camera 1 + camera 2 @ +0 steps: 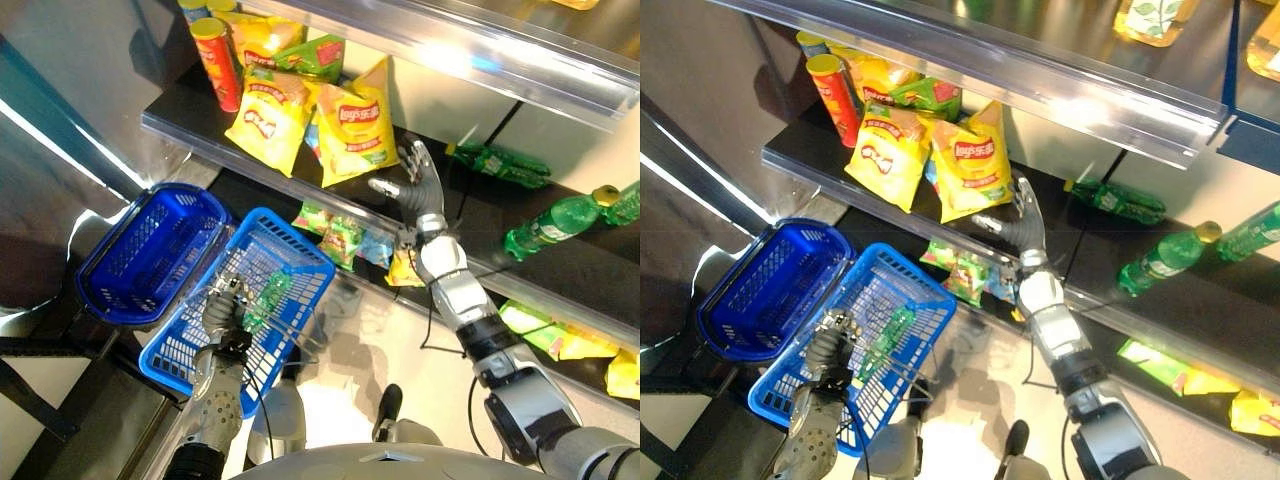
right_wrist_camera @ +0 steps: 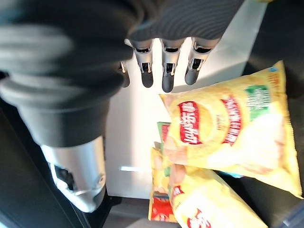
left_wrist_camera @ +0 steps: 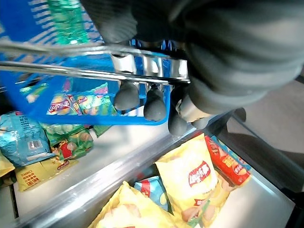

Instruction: Pick up the snacks into the basket

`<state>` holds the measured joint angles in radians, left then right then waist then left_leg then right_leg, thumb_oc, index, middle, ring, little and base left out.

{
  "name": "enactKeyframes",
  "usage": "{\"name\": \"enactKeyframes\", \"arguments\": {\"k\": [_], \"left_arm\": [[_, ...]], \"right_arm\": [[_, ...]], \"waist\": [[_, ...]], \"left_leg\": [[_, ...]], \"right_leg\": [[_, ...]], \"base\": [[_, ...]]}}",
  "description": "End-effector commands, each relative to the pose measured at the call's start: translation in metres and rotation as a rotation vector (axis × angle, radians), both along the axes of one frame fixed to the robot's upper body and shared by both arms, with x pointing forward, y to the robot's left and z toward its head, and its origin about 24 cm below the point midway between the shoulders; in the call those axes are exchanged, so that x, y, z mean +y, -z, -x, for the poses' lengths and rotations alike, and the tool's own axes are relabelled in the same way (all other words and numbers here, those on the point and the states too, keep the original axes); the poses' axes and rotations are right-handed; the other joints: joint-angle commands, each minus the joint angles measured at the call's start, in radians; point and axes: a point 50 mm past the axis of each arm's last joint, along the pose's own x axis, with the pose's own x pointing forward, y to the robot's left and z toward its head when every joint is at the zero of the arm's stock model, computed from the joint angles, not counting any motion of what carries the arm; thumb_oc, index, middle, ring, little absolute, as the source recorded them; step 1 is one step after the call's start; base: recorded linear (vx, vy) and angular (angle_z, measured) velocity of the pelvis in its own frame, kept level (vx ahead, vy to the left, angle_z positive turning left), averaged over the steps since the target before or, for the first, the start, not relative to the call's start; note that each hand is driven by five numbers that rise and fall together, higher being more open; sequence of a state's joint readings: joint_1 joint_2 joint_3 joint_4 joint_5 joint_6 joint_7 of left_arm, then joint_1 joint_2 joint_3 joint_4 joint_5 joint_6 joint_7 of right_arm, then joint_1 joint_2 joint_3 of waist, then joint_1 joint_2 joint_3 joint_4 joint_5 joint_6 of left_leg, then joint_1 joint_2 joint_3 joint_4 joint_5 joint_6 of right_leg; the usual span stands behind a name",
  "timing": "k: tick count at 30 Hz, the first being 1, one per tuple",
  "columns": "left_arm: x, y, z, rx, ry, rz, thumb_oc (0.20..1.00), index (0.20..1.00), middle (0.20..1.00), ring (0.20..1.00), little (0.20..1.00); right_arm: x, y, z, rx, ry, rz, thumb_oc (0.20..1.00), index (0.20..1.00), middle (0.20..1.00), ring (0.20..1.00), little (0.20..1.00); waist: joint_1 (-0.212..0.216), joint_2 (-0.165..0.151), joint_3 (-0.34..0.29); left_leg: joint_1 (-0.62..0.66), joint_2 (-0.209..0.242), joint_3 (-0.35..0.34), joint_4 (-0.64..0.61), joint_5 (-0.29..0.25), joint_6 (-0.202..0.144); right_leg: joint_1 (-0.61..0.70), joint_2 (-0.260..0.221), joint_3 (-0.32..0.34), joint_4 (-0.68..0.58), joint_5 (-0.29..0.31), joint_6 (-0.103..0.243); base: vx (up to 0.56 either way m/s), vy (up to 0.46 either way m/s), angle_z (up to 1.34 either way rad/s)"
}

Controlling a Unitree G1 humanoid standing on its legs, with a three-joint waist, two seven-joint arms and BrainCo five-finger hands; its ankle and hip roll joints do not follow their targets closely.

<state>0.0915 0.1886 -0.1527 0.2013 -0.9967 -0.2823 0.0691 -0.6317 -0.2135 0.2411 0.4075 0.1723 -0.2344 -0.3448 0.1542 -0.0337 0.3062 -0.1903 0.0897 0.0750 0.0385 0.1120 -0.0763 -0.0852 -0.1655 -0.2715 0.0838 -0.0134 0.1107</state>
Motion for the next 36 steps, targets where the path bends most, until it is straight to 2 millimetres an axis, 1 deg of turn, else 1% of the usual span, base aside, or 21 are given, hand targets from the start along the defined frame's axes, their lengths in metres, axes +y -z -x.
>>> {"name": "enactKeyframes", "arguments": {"k": [1,2,3,4,5,6,7,8,9,10,12,15,16,18,22,23,25,26,27,32,36], "left_arm": [[-0.011,-0.081,-0.026,-0.409,0.050,-0.003,0.200,0.200,0.200,0.200,0.200],[-0.011,-0.082,-0.026,-0.411,0.051,-0.003,0.200,0.200,0.200,0.200,0.200],[-0.012,-0.084,-0.028,-0.419,0.058,-0.001,0.200,0.200,0.200,0.200,0.200],[-0.012,-0.084,-0.028,-0.419,0.058,-0.001,0.200,0.200,0.200,0.200,0.200],[-0.013,-0.084,-0.026,-0.415,0.075,-0.006,0.200,0.200,0.200,0.200,0.200],[-0.014,-0.084,-0.027,-0.417,0.075,-0.006,0.200,0.200,0.200,0.200,0.200],[-0.015,-0.086,-0.027,-0.417,0.084,-0.004,0.200,0.200,0.200,0.200,0.200],[-0.015,-0.086,-0.027,-0.418,0.084,-0.004,0.200,0.200,0.200,0.200,0.200],[-0.017,-0.088,-0.028,-0.424,0.097,-0.004,0.200,0.200,0.200,0.200,0.200],[-0.017,-0.089,-0.028,-0.425,0.097,-0.004,0.200,0.200,0.200,0.200,0.200],[-0.018,-0.090,-0.029,-0.427,0.107,-0.005,0.200,0.200,0.200,0.200,0.200],[-0.021,-0.092,-0.029,-0.436,0.118,0.000,0.200,0.200,0.200,0.200,0.200],[-0.022,-0.093,-0.029,-0.437,0.126,0.004,0.200,0.200,0.200,0.200,0.200],[-0.023,-0.093,-0.030,-0.434,0.130,0.005,0.200,0.200,0.200,0.200,0.200],[-0.025,-0.093,-0.031,-0.436,0.149,0.008,0.200,0.200,0.200,0.200,0.200],[-0.026,-0.094,-0.032,-0.439,0.161,0.005,0.200,0.200,0.200,0.200,0.200],[-0.026,-0.093,-0.032,-0.439,0.170,0.005,0.200,0.200,0.200,0.200,0.200],[-0.026,-0.093,-0.032,-0.439,0.170,0.006,0.200,0.200,0.200,0.200,0.200],[-0.027,-0.093,-0.031,-0.437,0.186,0.006,0.200,0.200,0.200,0.200,0.200],[-0.026,-0.092,-0.032,-0.440,0.205,0.004,0.200,0.200,0.200,0.200,0.200],[-0.025,-0.090,-0.032,-0.434,0.210,-0.008,0.200,0.200,0.200,0.200,0.200]], "right_arm": [[-0.015,-0.048,-0.008,-0.157,0.080,-0.059,1.000,1.000,1.000,1.000,1.000],[-0.015,-0.048,-0.009,-0.159,0.080,-0.059,1.000,1.000,1.000,1.000,1.000],[-0.020,-0.065,-0.014,-0.195,0.110,-0.058,1.000,1.000,1.000,1.000,1.000],[-0.020,-0.066,-0.014,-0.195,0.110,-0.058,1.000,1.000,1.000,1.000,1.000],[-0.027,-0.082,-0.021,-0.215,0.152,-0.041,1.000,1.000,1.000,1.000,1.000],[-0.027,-0.082,-0.022,-0.216,0.152,-0.041,1.000,1.000,1.000,1.000,1.000],[-0.033,-0.099,-0.029,-0.230,0.197,-0.044,1.000,1.000,1.000,1.000,1.000],[-0.033,-0.100,-0.029,-0.232,0.196,-0.044,1.000,1.000,1.000,1.000,1.000],[-0.038,-0.116,-0.036,-0.241,0.237,-0.036,1.000,1.000,1.000,1.000,1.000],[-0.038,-0.117,-0.036,-0.243,0.237,-0.036,1.000,1.000,1.000,1.000,1.000],[-0.040,-0.130,-0.041,-0.243,0.268,-0.024,1.000,1.000,1.000,1.000,1.000],[-0.046,-0.142,-0.049,-0.220,0.328,0.003,1.000,1.000,1.000,1.000,1.000],[-0.049,-0.152,-0.053,-0.210,0.354,0.025,1.000,1.000,1.000,1.000,1.000],[-0.049,-0.156,-0.054,-0.206,0.362,0.039,1.000,1.000,1.000,1.000,1.000],[-0.051,-0.171,-0.059,-0.185,0.400,0.082,1.000,1.000,1.000,1.000,1.000],[-0.055,-0.173,-0.061,-0.158,0.419,0.102,1.000,1.000,1.000,1.000,1.000],[-0.058,-0.177,-0.063,-0.138,0.431,0.127,1.000,1.000,1.000,1.000,1.000],[-0.058,-0.177,-0.063,-0.138,0.430,0.127,1.000,1.000,1.000,1.000,1.000],[-0.062,-0.179,-0.064,-0.111,0.436,0.176,1.000,1.000,1.000,1.000,1.000],[-0.070,-0.184,-0.065,-0.075,0.435,0.251,1.000,1.000,1.000,1.000,1.000],[-0.075,-0.181,-0.066,-0.042,0.435,0.263,1.000,1.000,1.000,1.000,1.000]], "waist": [[0.008,0.004,0.025],[0.007,0.004,0.024],[0.011,0.013,0.034],[0.011,0.014,0.033],[0.016,0.016,0.038],[0.016,0.016,0.037],[0.021,0.020,0.041],[0.021,0.020,0.040],[0.026,0.022,0.051],[0.025,0.022,0.049],[0.026,0.025,0.057],[0.028,0.027,0.062],[0.028,0.025,0.063],[0.027,0.026,0.061],[0.024,0.025,0.062],[0.025,0.025,0.061],[0.028,0.024,0.056],[0.027,0.025,0.057],[0.031,0.024,0.050],[0.041,0.020,0.043],[0.048,0.015,0.040]], "left_leg": [[-0.131,-0.009,-0.020,0.203,-0.102,0.038],[-0.138,-0.009,-0.022,0.210,-0.105,0.038],[-0.183,-0.008,-0.026,0.261,-0.123,0.035],[-0.187,-0.008,-0.027,0.265,-0.124,0.035],[-0.216,-0.005,-0.022,0.302,-0.138,0.035],[-0.221,-0.005,-0.023,0.307,-0.140,0.035],[-0.247,0.000,-0.020,0.332,-0.149,0.033],[-0.251,0.000,-0.020,0.336,-0.150,0.033],[-0.275,0.006,-0.018,0.373,-0.169,0.029],[-0.278,0.005,-0.019,0.369,-0.163,0.030],[-0.303,0.011,-0.017,0.402,-0.177,0.028],[-0.326,0.012,-0.015,0.422,-0.186,0.026],[-0.343,0.014,-0.019,0.439,-0.190,0.025],[-0.350,0.015,-0.020,0.442,-0.191,0.025],[-0.369,0.014,-0.021,0.466,-0.200,0.026],[-0.371,0.014,-0.024,0.469,-0.204,0.028],[-0.372,0.012,-0.025,0.469,-0.205,0.030],[-0.373,0.012,-0.026,0.469,-0.205,0.030],[-0.373,0.007,-0.032,0.463,-0.204,0.032],[-0.367,-0.004,-0.044,0.450,-0.196,0.035],[-0.359,-0.010,-0.054,0.445,-0.196,0.038]], "right_leg": [[-0.106,-0.051,-0.026,0.177,0.008,0.019],[-0.112,-0.052,-0.026,0.182,0.005,0.018],[-0.153,-0.059,-0.032,0.227,-0.010,0.017],[-0.157,-0.059,-0.031,0.230,-0.011,0.017],[-0.183,-0.065,-0.038,0.264,-0.022,0.015],[-0.187,-0.066,-0.038,0.268,-0.024,0.015],[-0.219,-0.071,-0.041,0.299,-0.032,0.016],[-0.223,-0.071,-0.041,0.302,-0.033,0.016],[-0.245,-0.076,-0.039,0.336,-0.047,0.015],[-0.248,-0.075,-0.040,0.333,-0.043,0.015],[-0.273,-0.079,-0.042,0.365,-0.053,0.015],[-0.297,-0.082,-0.048,0.383,-0.057,0.015],[-0.311,-0.084,-0.053,0.393,-0.057,0.017],[-0.318,-0.085,-0.056,0.397,-0.058,0.017],[-0.331,-0.085,-0.059,0.409,-0.059,0.020],[-0.333,-0.086,-0.063,0.411,-0.060,0.022],[-0.331,-0.085,-0.068,0.412,-0.061,0.024],[-0.331,-0.085,-0.069,0.412,-0.061,0.024],[-0.328,-0.086,-0.074,0.406,-0.061,0.026],[-0.315,-0.085,-0.086,0.401,-0.057,0.033],[-0.297,-0.083,-0.094,0.394,-0.057,0.035]], "base": [[-0.12,0.034,0.20],[-0.08,0.028,0.25],[-0.04,0.018,0.24],[-0.05,0.030,0.22],[-0.01,0.015,0.12],[-0.03,0.026,0.12],[-0.02,0.013,0.09],[-0.03,0.019,0.04],[-0.02,0.008,0.04],[0.00,0.000,0.00],[0.00,0.000,0.00],[-0.01,-0.004,-0.01],[-0.02,-0.010,-0.04],[-0.01,-0.006,-0.02],[0.00,0.000,0.00],[0.00,0.000,0.00],[0.01,-0.011,0.04],[0.03,-0.021,0.08],[0.02,-0.010,0.07],[0.03,-0.028,0.12],[0.03,-0.034,0.14]]}}
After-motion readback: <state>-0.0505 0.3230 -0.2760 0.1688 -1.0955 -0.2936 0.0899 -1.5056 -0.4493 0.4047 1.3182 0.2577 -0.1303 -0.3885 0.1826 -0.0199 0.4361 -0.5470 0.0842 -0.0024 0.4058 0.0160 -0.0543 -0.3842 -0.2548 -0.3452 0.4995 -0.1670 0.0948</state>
